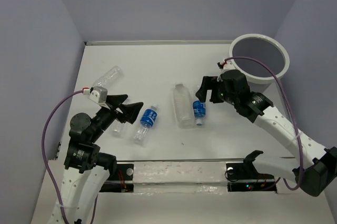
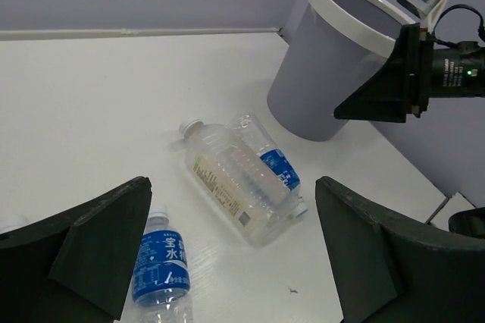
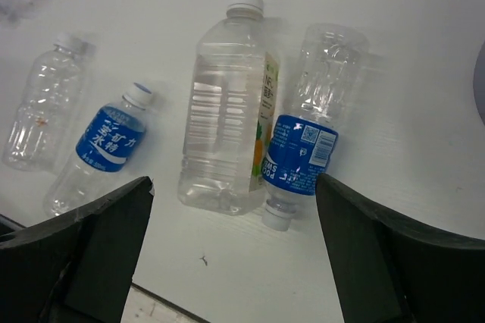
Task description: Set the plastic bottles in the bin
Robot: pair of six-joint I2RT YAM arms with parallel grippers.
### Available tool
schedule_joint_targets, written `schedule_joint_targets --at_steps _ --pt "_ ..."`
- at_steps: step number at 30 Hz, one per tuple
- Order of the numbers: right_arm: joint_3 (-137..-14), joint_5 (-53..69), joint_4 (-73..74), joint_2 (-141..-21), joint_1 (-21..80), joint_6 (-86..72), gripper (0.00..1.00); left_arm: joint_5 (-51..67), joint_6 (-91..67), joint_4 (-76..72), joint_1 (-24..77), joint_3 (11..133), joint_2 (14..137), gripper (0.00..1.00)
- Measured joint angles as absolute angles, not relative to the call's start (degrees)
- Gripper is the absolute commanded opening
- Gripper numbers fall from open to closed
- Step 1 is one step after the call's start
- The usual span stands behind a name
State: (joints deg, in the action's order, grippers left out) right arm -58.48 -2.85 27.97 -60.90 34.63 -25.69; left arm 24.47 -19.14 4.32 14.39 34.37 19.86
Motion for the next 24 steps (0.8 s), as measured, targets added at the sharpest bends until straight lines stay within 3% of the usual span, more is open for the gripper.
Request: schedule_joint_targets --at_steps 17,24 --pt "-64.38 -15.92 26.00 -82.96 34.65 -23.88 0.89 23.70 -19.38 4.38 14.55 34.35 18.65 0.99" --pt "-66.78 -19.35 25.23 -90.54 34.65 -23.66 0.77 22.17 -19.97 4.62 15.05 34.37 18.98 0.99"
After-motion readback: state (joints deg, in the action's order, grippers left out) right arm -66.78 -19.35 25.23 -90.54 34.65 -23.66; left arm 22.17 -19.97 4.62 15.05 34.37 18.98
